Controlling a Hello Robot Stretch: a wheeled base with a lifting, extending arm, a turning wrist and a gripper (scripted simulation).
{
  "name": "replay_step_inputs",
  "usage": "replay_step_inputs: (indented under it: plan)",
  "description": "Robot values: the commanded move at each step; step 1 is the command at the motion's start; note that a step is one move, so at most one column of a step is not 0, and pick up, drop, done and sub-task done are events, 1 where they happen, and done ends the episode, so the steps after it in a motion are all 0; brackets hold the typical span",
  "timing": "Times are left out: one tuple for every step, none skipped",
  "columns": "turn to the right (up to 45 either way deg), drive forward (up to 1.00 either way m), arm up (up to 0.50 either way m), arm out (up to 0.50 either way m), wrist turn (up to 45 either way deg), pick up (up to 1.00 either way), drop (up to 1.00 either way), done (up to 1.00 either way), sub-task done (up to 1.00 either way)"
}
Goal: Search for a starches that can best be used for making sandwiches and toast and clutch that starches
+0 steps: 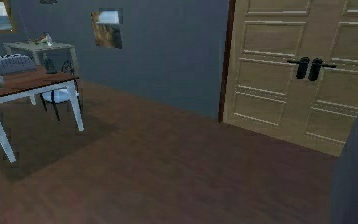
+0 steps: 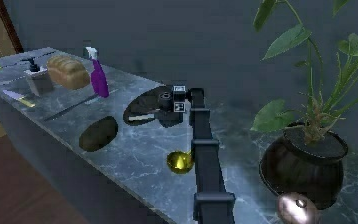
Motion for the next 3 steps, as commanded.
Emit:
replay_step_inputs:
  plan:
    - [0.0,0.0,0.0,0.0,0.0,1.0,0.0,0.0,0.0]
    - [0.0,0.0,0.1,0.0,0.0,0.0,0.0,0.0,0.0]
    - [0.0,0.0,0.0,0.0,0.0,0.0,0.0,1.0,0.0]
